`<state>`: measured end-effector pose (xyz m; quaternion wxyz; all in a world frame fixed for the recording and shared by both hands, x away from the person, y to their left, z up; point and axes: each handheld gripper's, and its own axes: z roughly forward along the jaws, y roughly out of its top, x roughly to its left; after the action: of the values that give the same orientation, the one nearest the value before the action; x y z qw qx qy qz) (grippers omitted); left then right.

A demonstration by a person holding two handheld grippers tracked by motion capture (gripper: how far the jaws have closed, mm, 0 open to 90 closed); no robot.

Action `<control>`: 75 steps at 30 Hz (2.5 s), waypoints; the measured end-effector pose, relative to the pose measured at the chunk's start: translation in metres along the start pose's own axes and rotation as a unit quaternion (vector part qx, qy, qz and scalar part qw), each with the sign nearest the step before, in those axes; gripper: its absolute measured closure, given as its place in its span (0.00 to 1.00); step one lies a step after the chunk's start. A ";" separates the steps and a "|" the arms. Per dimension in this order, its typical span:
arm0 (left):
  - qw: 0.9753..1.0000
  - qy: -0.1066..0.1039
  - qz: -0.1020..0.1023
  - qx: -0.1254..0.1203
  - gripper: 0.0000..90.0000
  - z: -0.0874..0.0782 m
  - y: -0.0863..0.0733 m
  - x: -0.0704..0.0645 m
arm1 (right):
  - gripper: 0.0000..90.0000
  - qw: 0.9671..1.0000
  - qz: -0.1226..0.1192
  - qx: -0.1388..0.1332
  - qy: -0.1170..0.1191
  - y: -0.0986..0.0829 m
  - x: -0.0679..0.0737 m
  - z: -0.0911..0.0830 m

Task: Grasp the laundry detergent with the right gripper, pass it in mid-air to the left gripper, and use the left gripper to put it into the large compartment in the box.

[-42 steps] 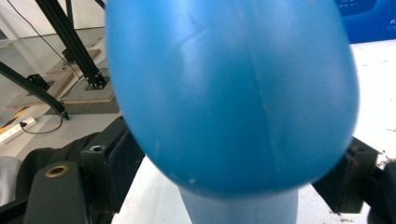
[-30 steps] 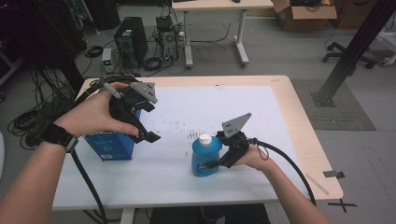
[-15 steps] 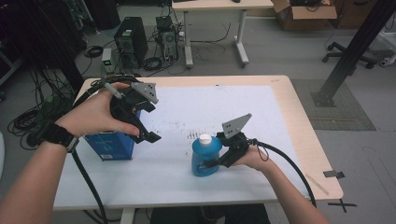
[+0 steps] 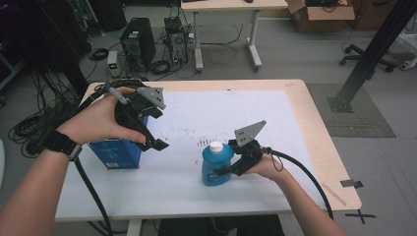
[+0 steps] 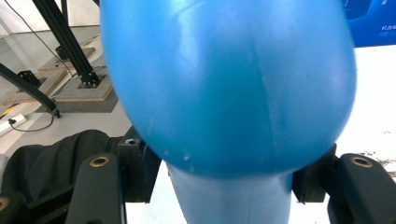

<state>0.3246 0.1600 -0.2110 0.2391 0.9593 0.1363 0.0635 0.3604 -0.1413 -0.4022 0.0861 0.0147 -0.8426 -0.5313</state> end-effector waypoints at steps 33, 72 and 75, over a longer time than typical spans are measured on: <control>1.000 0.004 0.019 0.001 0.04 -0.006 0.017 -0.005 | 0.46 0.998 -0.008 0.029 -0.053 0.038 0.011 -0.029; 0.997 0.009 0.078 -0.004 0.04 -0.023 0.066 -0.025 | 0.46 0.997 -0.042 0.054 -0.046 0.121 0.014 -0.023; 0.997 0.008 0.079 0.001 0.04 -0.019 0.071 -0.026 | 0.46 0.996 -0.044 0.058 -0.045 0.123 0.014 -0.020</control>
<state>0.3129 0.1010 -0.1619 0.2316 0.9666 0.0621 0.0901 0.3575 -0.1072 -0.2819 0.0238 0.0332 -0.8734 -0.4854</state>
